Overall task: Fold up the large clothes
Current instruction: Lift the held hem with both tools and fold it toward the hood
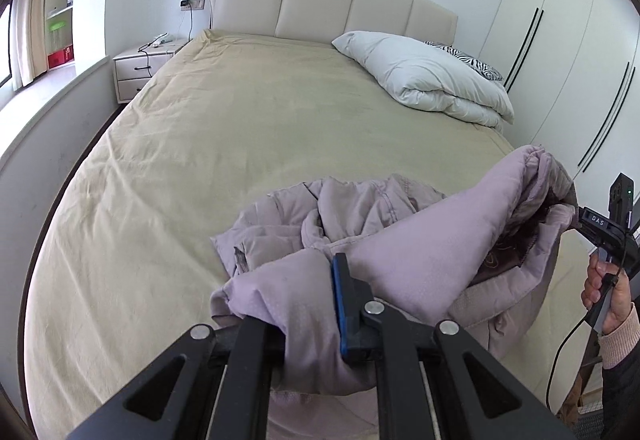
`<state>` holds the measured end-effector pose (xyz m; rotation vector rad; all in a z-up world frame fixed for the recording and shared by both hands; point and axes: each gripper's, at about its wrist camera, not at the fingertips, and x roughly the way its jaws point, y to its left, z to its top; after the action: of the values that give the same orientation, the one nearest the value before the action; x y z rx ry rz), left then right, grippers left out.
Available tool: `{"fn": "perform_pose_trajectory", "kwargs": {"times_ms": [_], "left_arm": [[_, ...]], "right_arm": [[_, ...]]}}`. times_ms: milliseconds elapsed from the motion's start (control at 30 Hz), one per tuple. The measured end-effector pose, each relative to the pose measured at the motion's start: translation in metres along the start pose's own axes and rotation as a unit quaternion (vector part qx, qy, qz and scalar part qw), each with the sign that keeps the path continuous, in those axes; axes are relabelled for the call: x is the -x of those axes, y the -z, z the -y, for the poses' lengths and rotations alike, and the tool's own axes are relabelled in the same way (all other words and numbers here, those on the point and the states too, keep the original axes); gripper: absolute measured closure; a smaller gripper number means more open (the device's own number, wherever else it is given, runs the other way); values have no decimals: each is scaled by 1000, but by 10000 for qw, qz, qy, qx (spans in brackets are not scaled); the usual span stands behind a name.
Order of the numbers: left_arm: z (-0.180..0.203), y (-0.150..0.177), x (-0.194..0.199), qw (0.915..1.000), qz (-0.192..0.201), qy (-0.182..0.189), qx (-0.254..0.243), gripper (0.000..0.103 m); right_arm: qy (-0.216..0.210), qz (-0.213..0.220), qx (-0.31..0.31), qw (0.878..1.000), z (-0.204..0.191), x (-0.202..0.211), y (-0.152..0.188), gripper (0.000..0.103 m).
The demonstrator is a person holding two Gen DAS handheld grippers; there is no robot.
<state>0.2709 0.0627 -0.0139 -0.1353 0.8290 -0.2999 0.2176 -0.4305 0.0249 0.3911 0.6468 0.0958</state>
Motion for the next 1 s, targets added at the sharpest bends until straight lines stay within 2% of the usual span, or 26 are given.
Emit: {"fn": "perform_pose_trajectory", "kwargs": {"times_ms": [233,367,500,600,700,767,800,833,867,900,933,1000], "left_arm": [[-21,-33,-80,9992,-179,-344,124,92],[-33,-40,-128,9976,-341,-523,304,89],[-46,-37,-159,9978,-345,-280,491,88],[-58,-35,-154,9960,-267,48,855,87],[-56,-35,-136,9961,-88,160,868,87],[-50,-36,-121,9962,63,171,856,84],[-47,-37,-114,9957,145,202,889,82],[-46,-37,-106,9950,228,262,939,76],[-46,-38,-100,9939,307,330,1004,69],[-46,-39,-95,9929,373,370,1069,65],[-47,-39,-91,9924,430,339,1105,56],[-51,-40,-83,9911,568,210,1185,43]], "right_arm": [[383,-175,-85,9991,11,-102,-33,95],[527,-373,-321,9974,24,-163,-45,94],[610,-609,-726,9936,48,-214,-38,94],[257,-669,-1224,9899,73,-231,-26,91],[-288,-499,-1692,9839,94,-229,-20,86],[-482,-358,-1801,9818,101,-221,-20,79],[-547,-299,-1778,9821,101,-216,-22,69],[-598,-259,-1719,9830,99,-210,-23,37],[-641,-188,-1665,9838,97,-202,-24,16],[-659,-87,-1589,9851,92,-195,-26,0],[-748,34,-1491,9860,85,-185,-26,0],[-763,-155,-1217,9895,71,-179,-28,0]]}}
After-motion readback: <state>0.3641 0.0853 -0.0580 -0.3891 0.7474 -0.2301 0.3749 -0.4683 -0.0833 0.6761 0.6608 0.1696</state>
